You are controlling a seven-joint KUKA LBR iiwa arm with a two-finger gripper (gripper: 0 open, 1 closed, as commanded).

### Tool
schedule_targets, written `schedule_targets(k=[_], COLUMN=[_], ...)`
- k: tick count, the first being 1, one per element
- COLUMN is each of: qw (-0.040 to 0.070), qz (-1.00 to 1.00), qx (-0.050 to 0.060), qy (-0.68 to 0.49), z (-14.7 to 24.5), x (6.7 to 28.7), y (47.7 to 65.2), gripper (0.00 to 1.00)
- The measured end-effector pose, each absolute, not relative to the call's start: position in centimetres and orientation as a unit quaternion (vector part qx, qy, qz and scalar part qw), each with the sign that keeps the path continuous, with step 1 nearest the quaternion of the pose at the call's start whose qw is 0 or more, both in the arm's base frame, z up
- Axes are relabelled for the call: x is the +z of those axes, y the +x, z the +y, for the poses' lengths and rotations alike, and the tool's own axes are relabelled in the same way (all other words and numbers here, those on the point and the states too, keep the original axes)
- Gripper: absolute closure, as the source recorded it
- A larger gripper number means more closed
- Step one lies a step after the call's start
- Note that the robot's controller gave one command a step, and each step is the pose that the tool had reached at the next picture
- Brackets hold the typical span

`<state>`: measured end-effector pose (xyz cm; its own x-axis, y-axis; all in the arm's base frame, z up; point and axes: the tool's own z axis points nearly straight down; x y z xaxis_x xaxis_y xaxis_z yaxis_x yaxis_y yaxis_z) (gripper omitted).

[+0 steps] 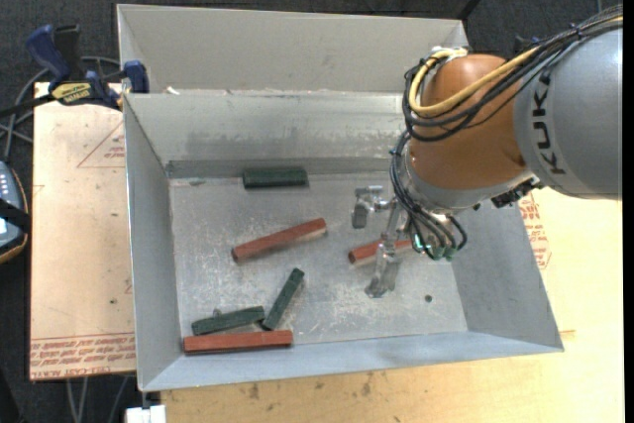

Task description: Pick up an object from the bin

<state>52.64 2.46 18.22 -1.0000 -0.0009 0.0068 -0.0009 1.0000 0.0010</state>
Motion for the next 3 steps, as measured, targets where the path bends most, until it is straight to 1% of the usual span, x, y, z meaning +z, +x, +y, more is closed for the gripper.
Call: schedule_targets(k=[1, 2, 3], qw=[0.002, -0.002, -0.002], qz=[-1.000, -0.990, -0.990], qx=[0.000, 0.000, 0.000], qy=[-0.027, 0.140, 0.140], z=[-3.8, -5.9, -5.9], x=[9.0, 7.0, 7.1], y=[56.3, 61.4, 61.4], gripper=[0.00, 0.00, 1.00])
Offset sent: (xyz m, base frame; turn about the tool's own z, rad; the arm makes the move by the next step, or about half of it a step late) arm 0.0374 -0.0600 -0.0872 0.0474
